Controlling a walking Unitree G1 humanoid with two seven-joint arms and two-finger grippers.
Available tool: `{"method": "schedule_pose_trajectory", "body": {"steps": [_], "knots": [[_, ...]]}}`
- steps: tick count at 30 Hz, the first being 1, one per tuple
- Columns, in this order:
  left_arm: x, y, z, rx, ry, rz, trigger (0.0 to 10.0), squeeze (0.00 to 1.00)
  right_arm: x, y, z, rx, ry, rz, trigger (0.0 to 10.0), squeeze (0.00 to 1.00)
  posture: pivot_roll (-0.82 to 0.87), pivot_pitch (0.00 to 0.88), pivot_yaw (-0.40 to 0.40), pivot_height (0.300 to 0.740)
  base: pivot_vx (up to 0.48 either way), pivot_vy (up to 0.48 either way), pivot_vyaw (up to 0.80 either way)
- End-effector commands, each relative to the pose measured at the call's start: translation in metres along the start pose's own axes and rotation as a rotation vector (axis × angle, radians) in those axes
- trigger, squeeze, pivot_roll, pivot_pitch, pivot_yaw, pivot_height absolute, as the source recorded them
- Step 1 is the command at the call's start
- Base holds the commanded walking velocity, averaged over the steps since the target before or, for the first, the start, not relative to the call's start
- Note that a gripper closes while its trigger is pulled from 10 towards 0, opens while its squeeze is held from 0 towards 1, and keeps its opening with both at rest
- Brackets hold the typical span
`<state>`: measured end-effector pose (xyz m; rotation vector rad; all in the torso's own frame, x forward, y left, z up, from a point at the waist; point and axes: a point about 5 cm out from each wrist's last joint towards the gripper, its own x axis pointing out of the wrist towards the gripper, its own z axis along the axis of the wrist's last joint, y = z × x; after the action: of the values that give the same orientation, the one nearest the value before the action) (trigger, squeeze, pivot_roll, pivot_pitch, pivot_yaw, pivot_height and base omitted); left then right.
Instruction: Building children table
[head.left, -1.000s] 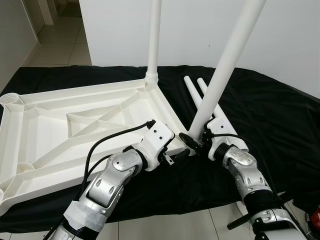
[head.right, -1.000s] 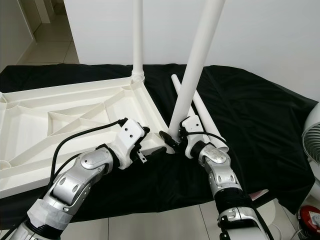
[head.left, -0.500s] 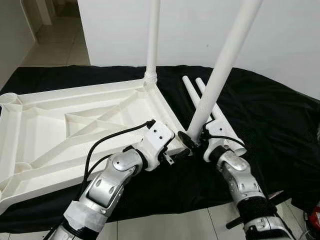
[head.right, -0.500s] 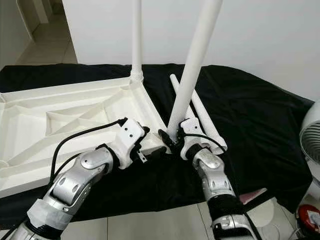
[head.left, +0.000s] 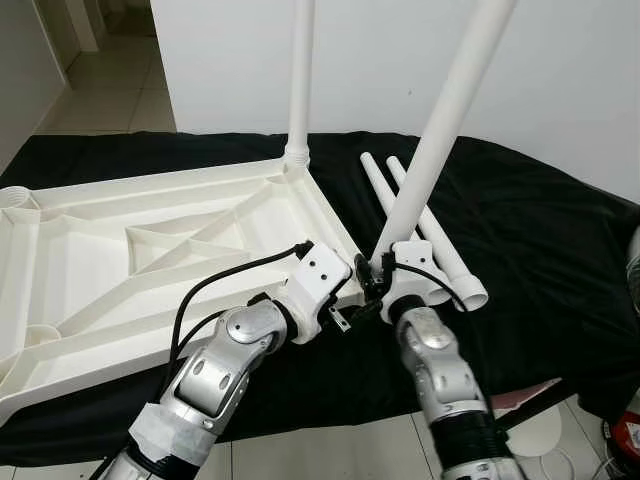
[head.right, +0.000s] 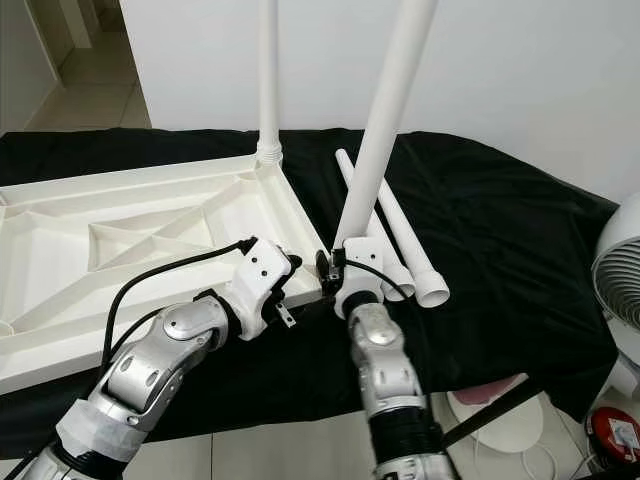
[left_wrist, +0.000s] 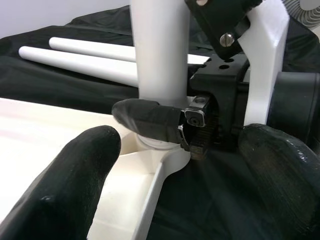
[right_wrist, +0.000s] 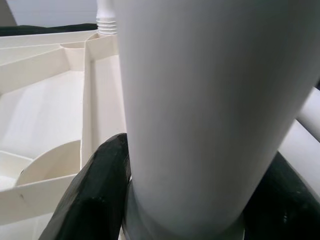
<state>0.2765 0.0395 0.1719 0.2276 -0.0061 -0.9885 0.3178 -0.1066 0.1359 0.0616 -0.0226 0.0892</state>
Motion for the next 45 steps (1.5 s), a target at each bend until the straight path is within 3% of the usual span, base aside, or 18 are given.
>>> {"method": "schedule_pose_trajectory", "body": {"steps": [1, 7, 8, 9, 10, 11, 20, 21, 24, 26, 28, 35, 37, 45], "knots": [[0.001, -0.004, -0.002, -0.004, 0.007, -0.014, 10.0, 0.0, -0.004, 0.002, -0.009, 0.024, 0.046, -0.009, 10.0, 0.0, 0.05, 0.031, -0.072, 0.74, 0.0, 0.0, 0.0], [0.001, -0.004, -0.002, -0.002, 0.007, -0.013, 10.0, 0.0, -0.004, 0.003, -0.007, 0.025, 0.048, -0.006, 10.0, 0.0, 0.05, 0.025, -0.073, 0.74, 0.0, 0.0, 0.0], [0.001, -0.003, -0.002, -0.001, 0.008, -0.012, 10.0, 0.0, -0.003, 0.002, -0.005, 0.025, 0.042, -0.007, 10.0, 0.36, 0.05, 0.019, -0.074, 0.74, 0.0, 0.0, 0.0], [0.001, -0.003, -0.002, 0.0, 0.008, -0.012, 10.0, 0.0, -0.003, 0.001, -0.003, 0.032, 0.037, -0.01, 10.0, 0.79, 0.05, 0.019, -0.074, 0.74, 0.0, 0.0, 0.0], [0.001, -0.003, -0.002, 0.0, 0.008, -0.012, 10.0, 0.0, -0.003, 0.001, -0.003, 0.032, 0.037, -0.01, 10.0, 0.79, 0.05, 0.019, -0.074, 0.74, 0.0, 0.0, 0.0], [0.001, -0.003, -0.002, 0.001, 0.007, -0.011, 10.0, 0.0, -0.003, 0.0, -0.001, 0.037, 0.025, -0.005, 10.0, 1.0, 0.05, 0.014, -0.073, 0.74, 0.0, 0.0, 0.0], [0.001, -0.003, -0.002, 0.005, 0.007, -0.015, 10.0, 0.0, -0.006, -0.009, 0.008, -0.007, -0.037, 0.076, 10.0, 1.0, 0.05, 0.008, -0.069, 0.74, 0.0, 0.0, 0.0], [0.002, -0.003, -0.002, 0.006, 0.006, -0.016, 10.0, 0.0, -0.006, -0.011, 0.007, -0.005, -0.03, 0.104, 10.0, 0.01, 0.05, 0.006, -0.067, 0.74, 0.0, 0.0, 0.0], [0.002, -0.002, -0.001, 0.006, 0.006, -0.016, 10.0, 0.0, -0.007, -0.014, 0.008, -0.017, -0.035, 0.125, 10.0, 0.0, 0.05, 0.008, -0.065, 0.74, 0.0, 0.0, 0.0], [0.002, -0.001, 0.0, 0.008, 0.003, -0.016, 10.0, 0.0, -0.007, -0.023, 0.012, -0.059, -0.06, 0.284, 10.0, 0.0, 0.04, 0.015, -0.054, 0.74, 0.0, 0.0, 0.0], [0.002, 0.0, 0.0, 0.008, 0.002, -0.014, 10.0, 0.0, -0.006, -0.025, 0.012, -0.068, -0.061, 0.351, 10.0, 0.0, 0.03, 0.02, -0.048, 0.74, 0.0, 0.0, 0.0], [0.004, 0.001, 0.002, 0.003, -0.004, -0.012, 10.0, 0.0, -0.002, -0.034, 0.012, -0.134, -0.053, 0.458, 10.0, 0.0, 0.03, 0.034, -0.046, 0.74, 0.0, 0.0, 0.0], [0.005, 0.003, 0.003, 0.009, -0.003, -0.012, 10.0, 0.0, 0.005, -0.037, 0.007, -0.153, -0.022, 0.55, 10.0, 0.0, 0.04, 0.037, -0.044, 0.74, 0.0, 0.0, 0.0], [0.003, 0.004, 0.004, 0.011, -0.005, -0.002, 10.0, 0.0, 0.014, -0.038, -0.001, -0.179, 0.016, 0.631, 10.0, 0.0, 0.06, 0.03, -0.047, 0.74, 0.0, 0.0, 0.0]]}}
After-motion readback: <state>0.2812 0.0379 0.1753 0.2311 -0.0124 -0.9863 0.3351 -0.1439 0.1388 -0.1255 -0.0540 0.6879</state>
